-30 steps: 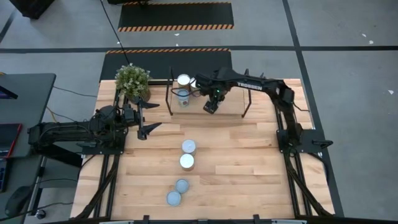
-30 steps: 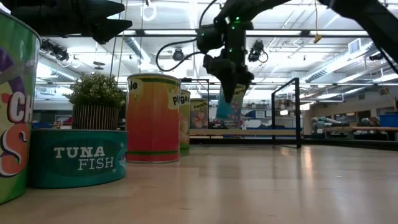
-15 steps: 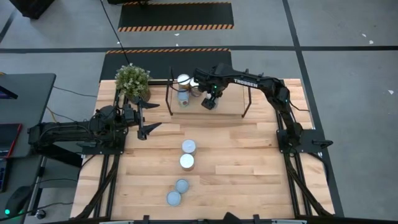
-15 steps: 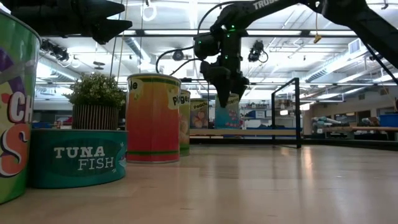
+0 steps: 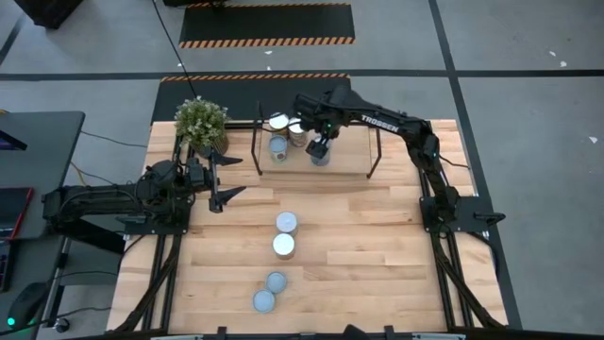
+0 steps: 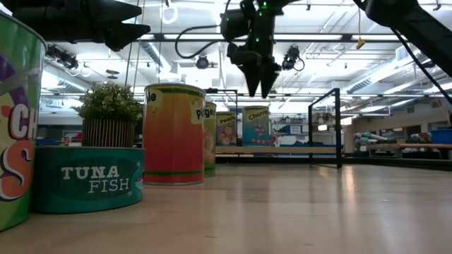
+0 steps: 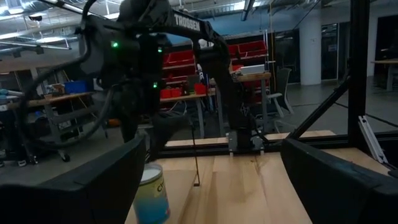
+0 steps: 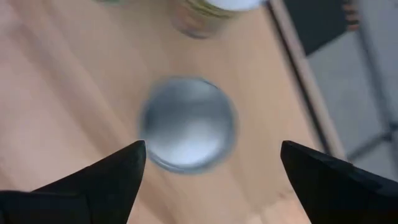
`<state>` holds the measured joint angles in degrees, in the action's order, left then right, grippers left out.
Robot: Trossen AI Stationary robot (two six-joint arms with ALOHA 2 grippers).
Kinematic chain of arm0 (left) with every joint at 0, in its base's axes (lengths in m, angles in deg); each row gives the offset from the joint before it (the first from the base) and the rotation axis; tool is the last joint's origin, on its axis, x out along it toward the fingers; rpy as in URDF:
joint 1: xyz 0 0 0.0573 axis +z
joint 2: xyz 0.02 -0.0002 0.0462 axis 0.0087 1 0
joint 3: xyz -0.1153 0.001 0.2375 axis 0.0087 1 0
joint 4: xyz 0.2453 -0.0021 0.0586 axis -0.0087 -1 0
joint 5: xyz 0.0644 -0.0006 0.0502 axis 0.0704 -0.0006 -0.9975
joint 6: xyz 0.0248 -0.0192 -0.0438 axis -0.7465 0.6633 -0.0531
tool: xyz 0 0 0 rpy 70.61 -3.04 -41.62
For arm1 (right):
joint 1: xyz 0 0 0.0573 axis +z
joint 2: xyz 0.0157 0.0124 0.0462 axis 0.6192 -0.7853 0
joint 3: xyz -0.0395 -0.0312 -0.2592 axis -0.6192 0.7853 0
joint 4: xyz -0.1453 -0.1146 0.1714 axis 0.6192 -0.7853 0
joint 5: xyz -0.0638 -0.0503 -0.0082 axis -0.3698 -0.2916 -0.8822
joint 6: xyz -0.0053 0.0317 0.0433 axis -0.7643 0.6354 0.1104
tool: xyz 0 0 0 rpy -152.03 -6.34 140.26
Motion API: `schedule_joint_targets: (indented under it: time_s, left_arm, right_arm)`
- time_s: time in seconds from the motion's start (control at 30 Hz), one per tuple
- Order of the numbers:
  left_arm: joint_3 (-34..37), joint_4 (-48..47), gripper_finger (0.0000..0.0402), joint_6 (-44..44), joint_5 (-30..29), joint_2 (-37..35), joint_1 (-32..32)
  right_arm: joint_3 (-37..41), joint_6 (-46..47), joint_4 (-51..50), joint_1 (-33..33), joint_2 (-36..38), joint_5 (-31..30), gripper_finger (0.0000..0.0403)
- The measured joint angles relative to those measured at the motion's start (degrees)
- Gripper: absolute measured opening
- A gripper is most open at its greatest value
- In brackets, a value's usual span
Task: Pick and place cans onto a shelf
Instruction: Put the canned cherries on the shelf
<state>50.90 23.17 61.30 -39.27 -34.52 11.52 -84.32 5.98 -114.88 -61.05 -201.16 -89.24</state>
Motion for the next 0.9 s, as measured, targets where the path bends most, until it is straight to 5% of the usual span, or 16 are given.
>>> schedule_joint_targets:
  time_s: [0.13, 0.53, 0.9]
  left_arm:
    - [0.00, -0.51, 0.0378, 0.02, 0.00, 0.00, -0.02]
    - [0.00, -2.56, 0.0378, 2.16, 0.01, 0.02, -0.02]
    - [0.00, -2.39, 0.0378, 3.50, 0.01, 0.02, -0.02]
  right_arm:
    - [0.48, -0.53, -3.74, -0.03, 0.07, -5.42, 0.0381]
    - [13.81, -3.45, -2.46, -0.15, 5.52, -7.55, 0.0373]
    - [30.70, -6.61, 18.17, -2.45, 12.22, -7.96, 0.0373]
